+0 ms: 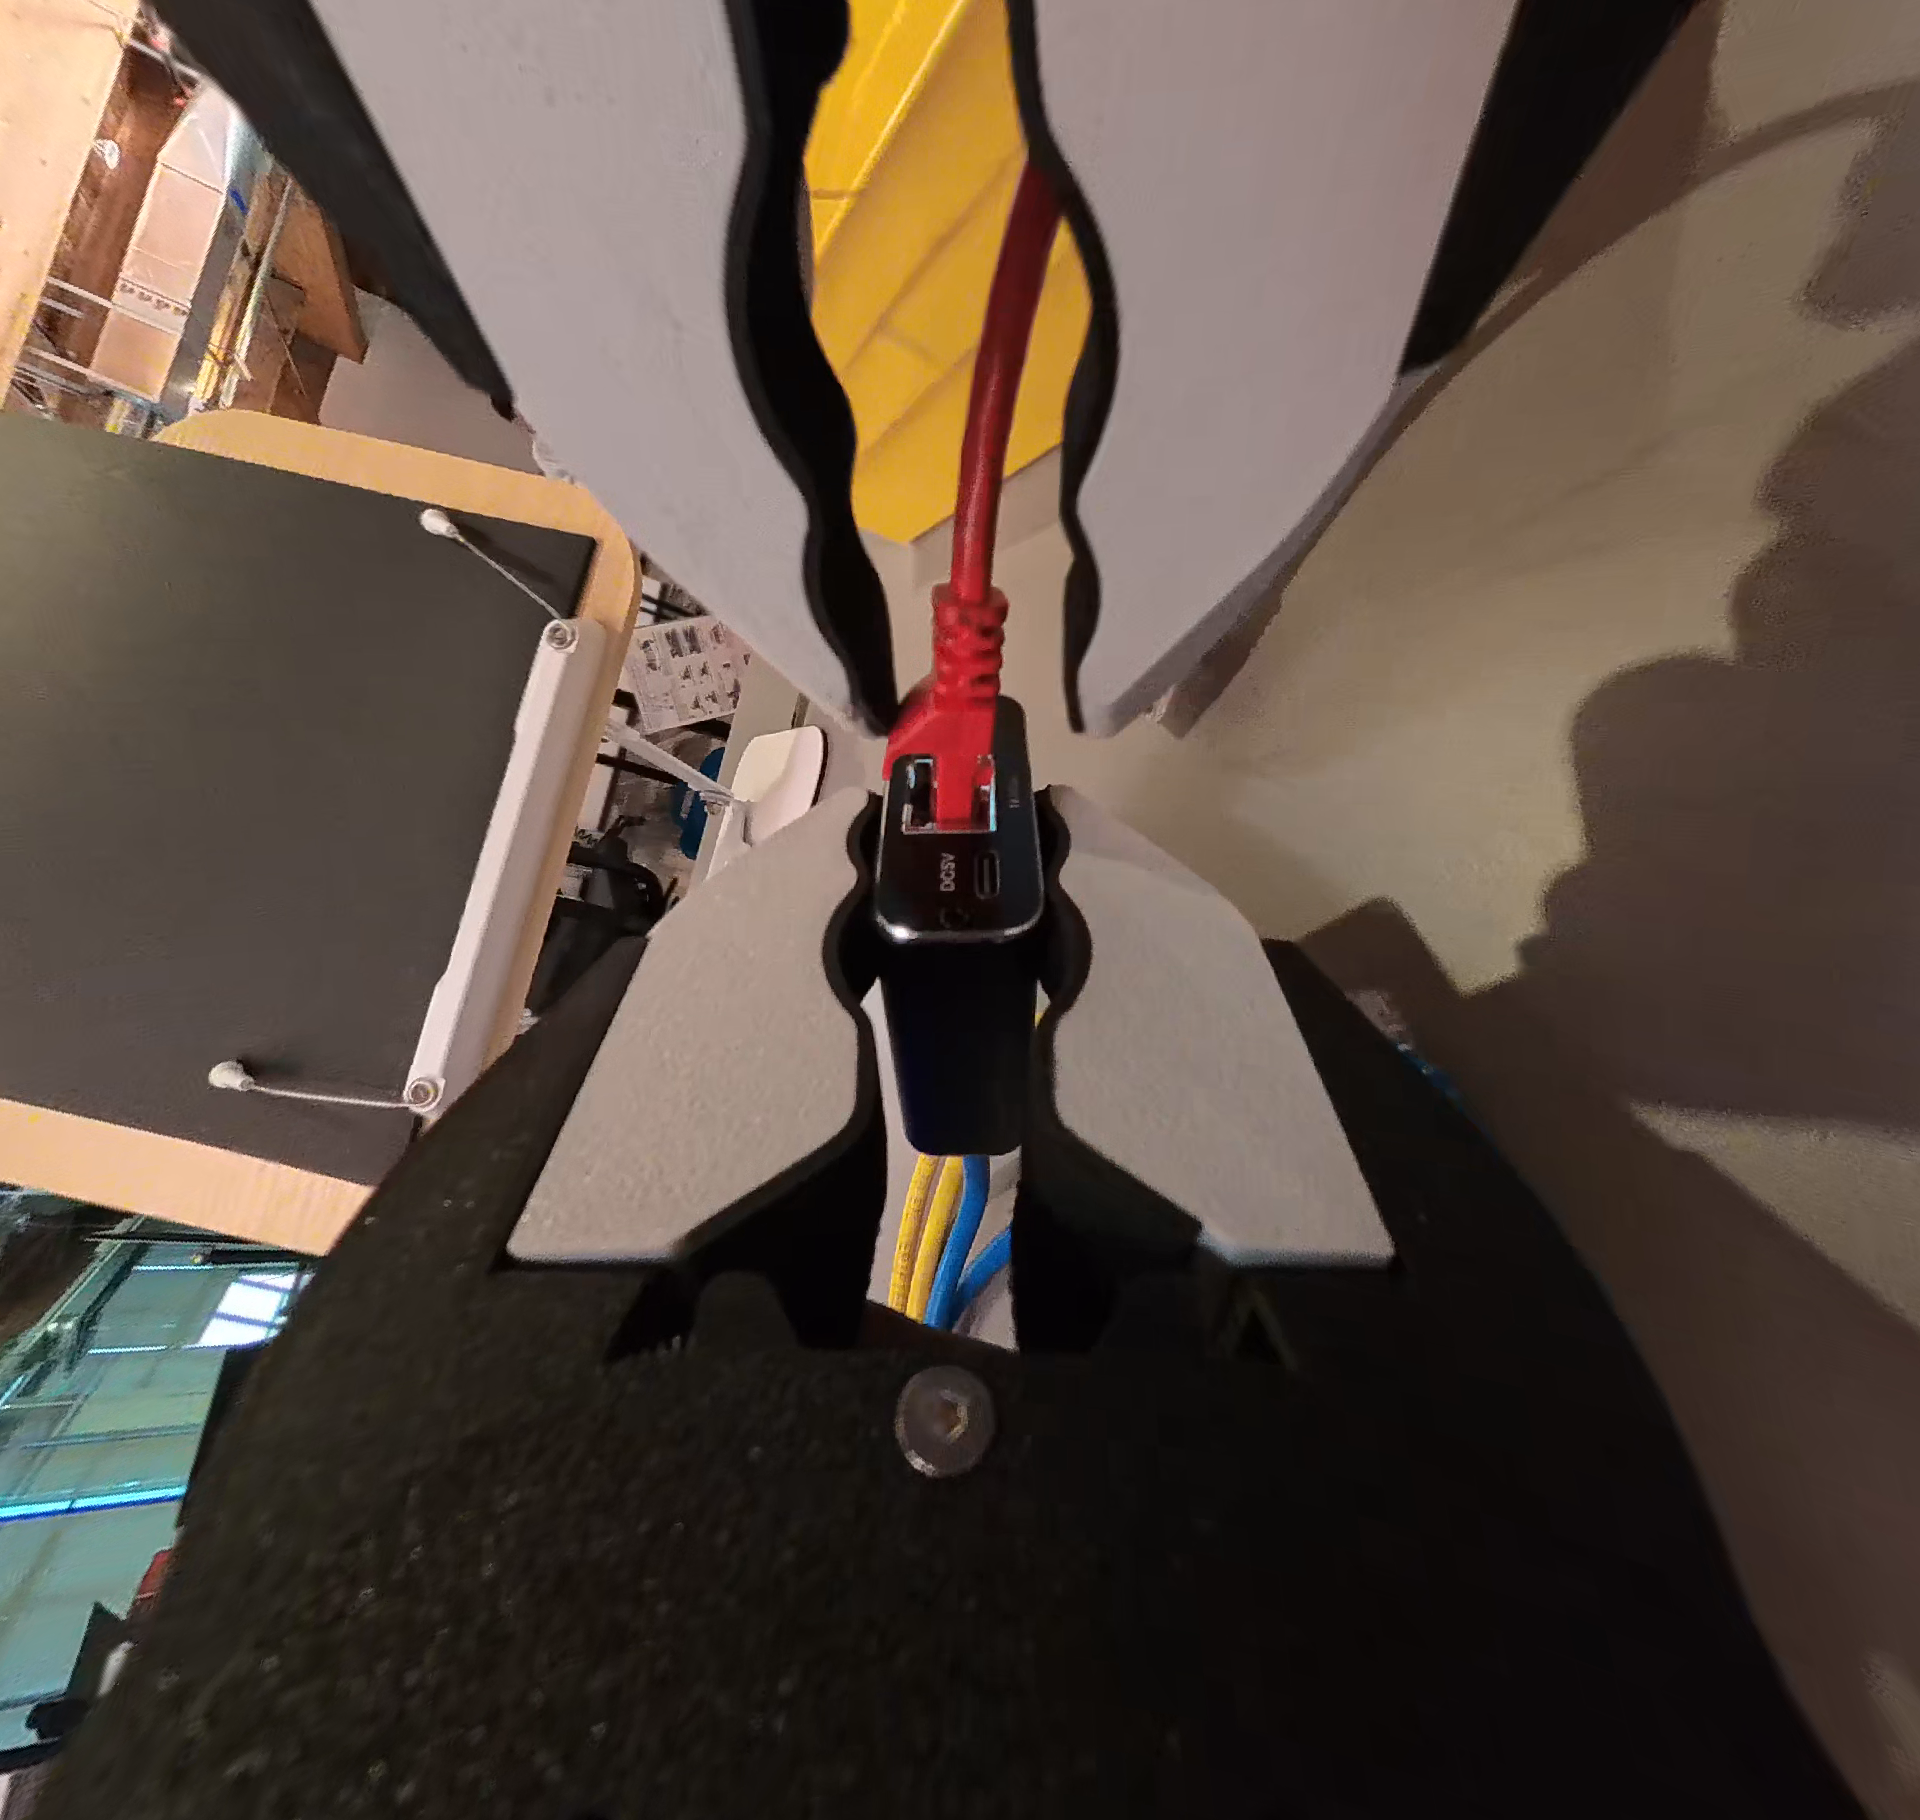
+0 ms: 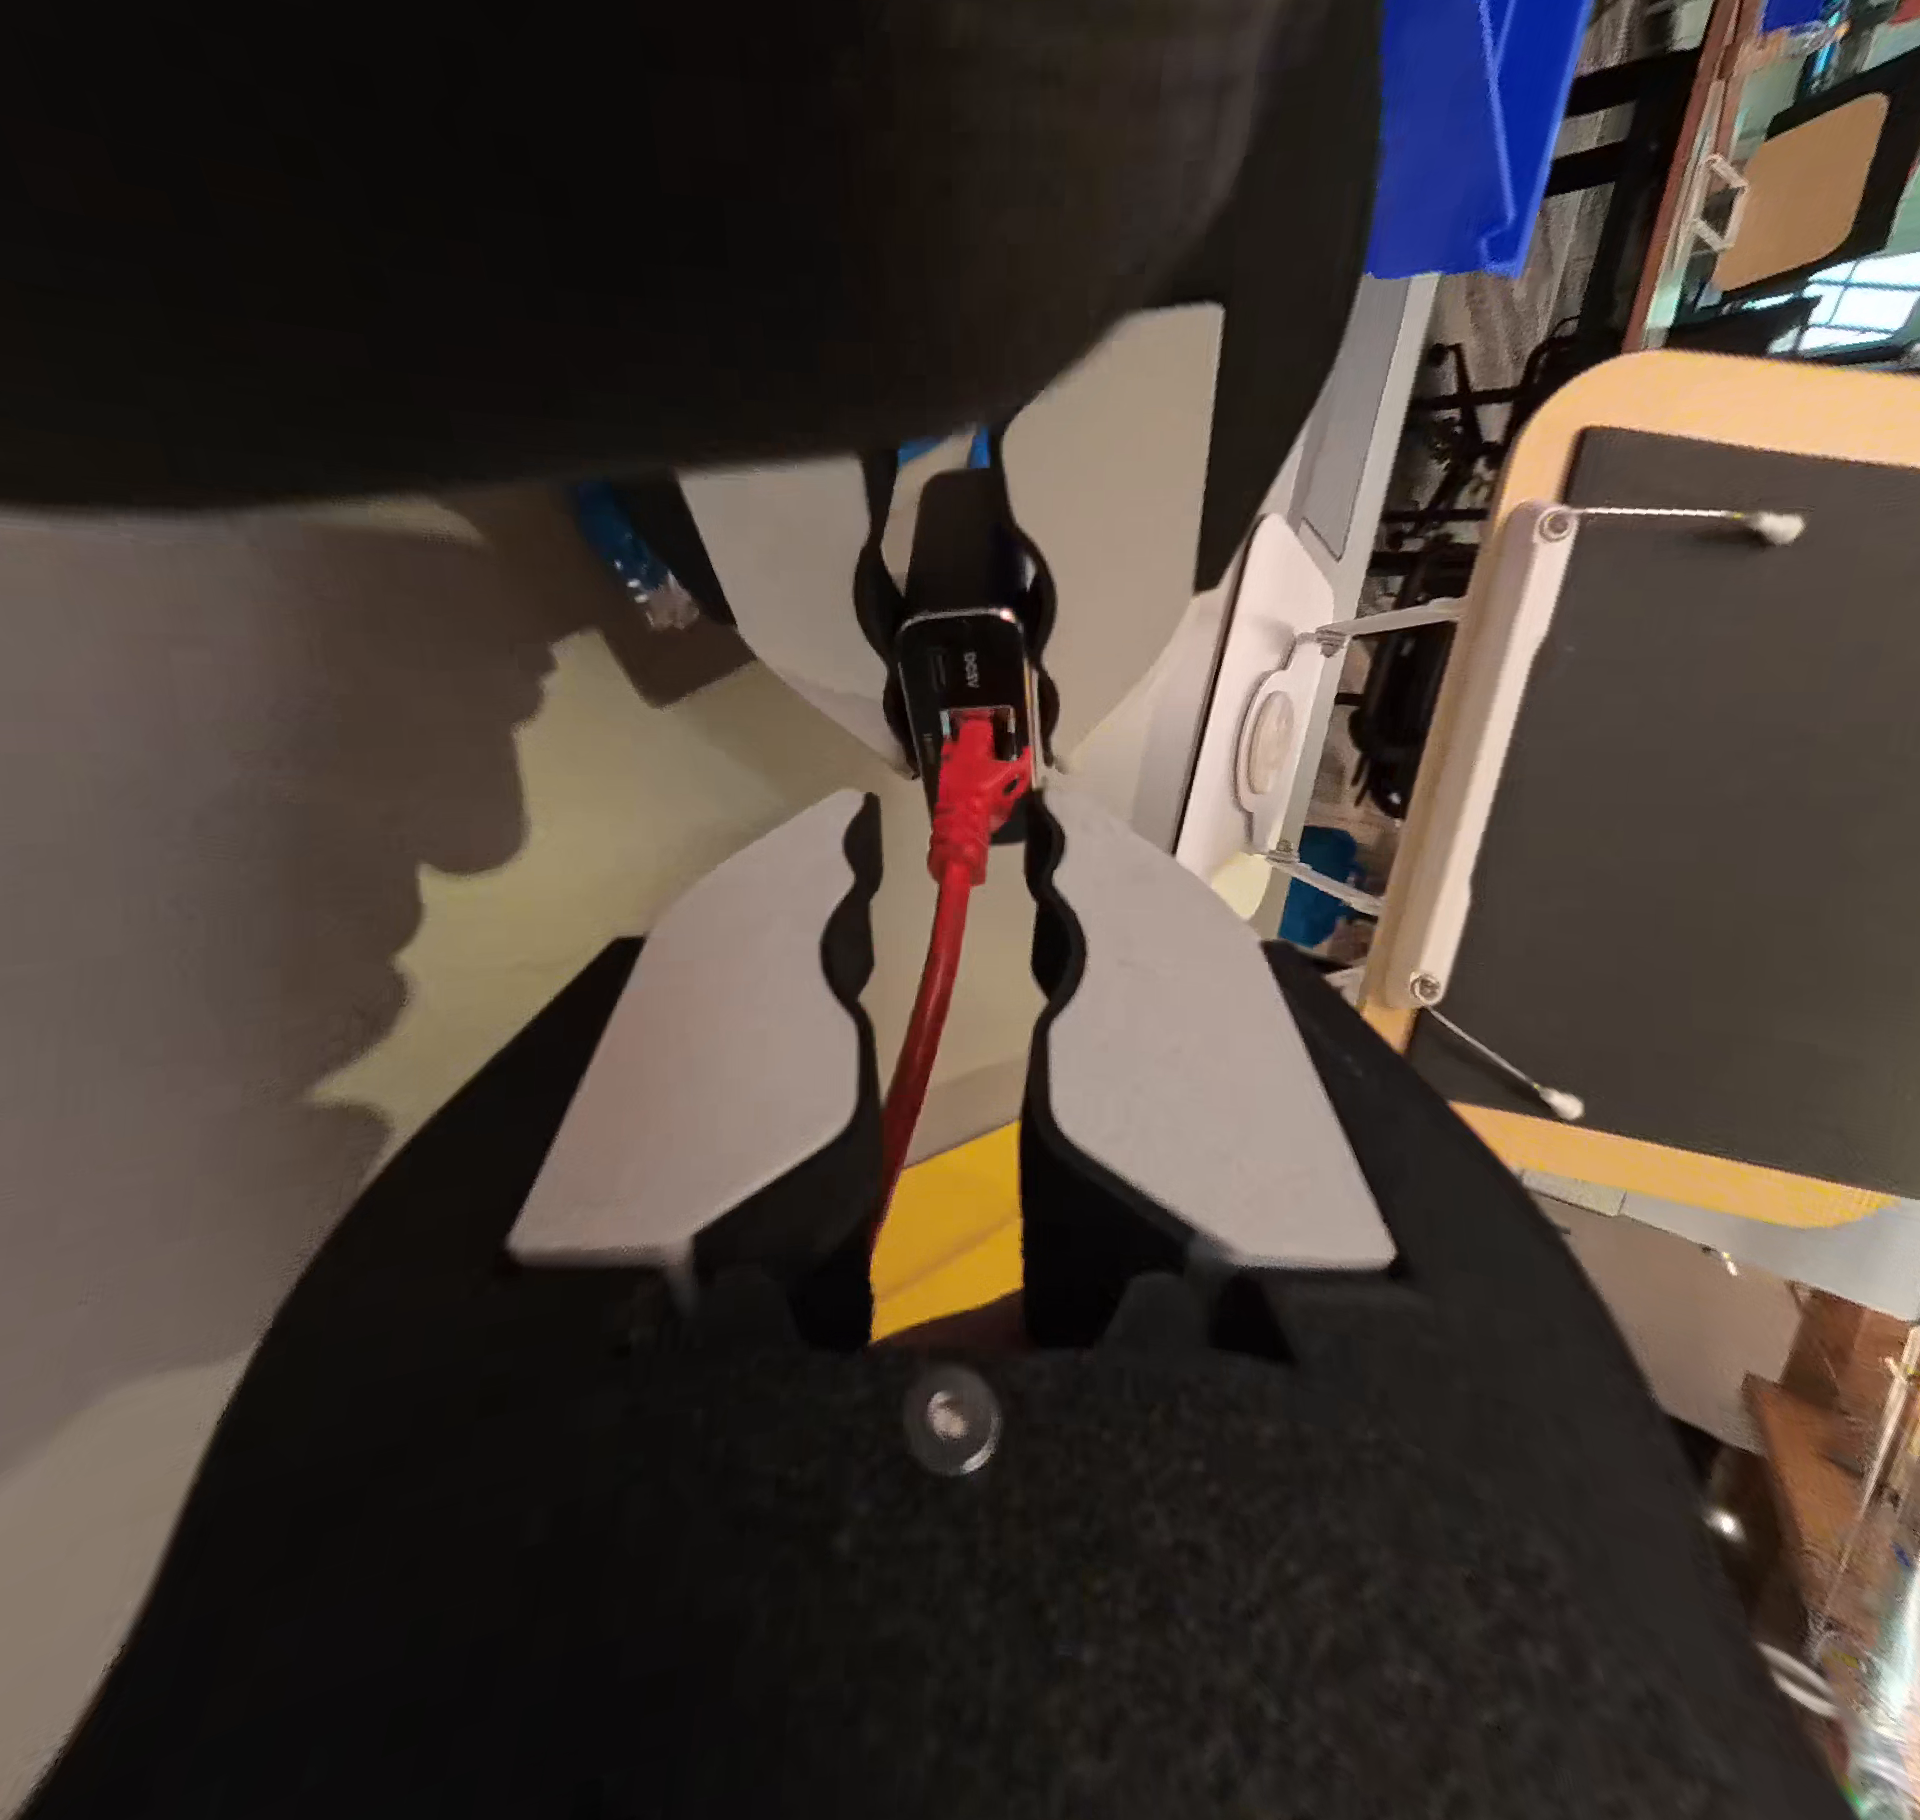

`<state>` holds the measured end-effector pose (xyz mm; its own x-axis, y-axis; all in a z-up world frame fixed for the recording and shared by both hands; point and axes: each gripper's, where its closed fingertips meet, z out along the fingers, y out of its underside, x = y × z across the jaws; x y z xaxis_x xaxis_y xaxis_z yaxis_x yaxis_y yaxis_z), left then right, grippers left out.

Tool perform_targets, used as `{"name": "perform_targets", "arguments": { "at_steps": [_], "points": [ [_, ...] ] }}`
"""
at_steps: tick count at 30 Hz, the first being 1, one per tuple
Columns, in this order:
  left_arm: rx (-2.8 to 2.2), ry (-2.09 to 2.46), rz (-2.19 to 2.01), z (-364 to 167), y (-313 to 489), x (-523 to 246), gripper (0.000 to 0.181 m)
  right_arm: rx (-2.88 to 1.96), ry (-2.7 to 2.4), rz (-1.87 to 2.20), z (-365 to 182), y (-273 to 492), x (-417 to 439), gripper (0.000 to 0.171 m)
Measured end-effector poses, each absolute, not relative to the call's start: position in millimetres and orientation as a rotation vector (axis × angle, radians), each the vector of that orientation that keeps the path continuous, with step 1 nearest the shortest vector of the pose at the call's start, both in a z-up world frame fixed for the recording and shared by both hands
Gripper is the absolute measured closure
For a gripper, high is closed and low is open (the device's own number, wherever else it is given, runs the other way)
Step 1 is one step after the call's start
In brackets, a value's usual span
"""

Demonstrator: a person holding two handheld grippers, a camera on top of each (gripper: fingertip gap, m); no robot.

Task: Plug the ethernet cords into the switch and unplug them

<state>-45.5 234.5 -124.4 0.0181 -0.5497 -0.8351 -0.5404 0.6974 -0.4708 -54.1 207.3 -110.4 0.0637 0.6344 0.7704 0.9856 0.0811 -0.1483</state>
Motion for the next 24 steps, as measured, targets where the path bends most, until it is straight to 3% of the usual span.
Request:
{"name": "perform_targets", "arguments": {
  "at_steps": [24],
  "points": [
    [-0.838, 1.648, -0.003, -133.4, 225.4, -40.5, 0.154, -1.588, -1.615, -0.596, -118.2, 203.9, -52.9, 0.161]
  ]
}}
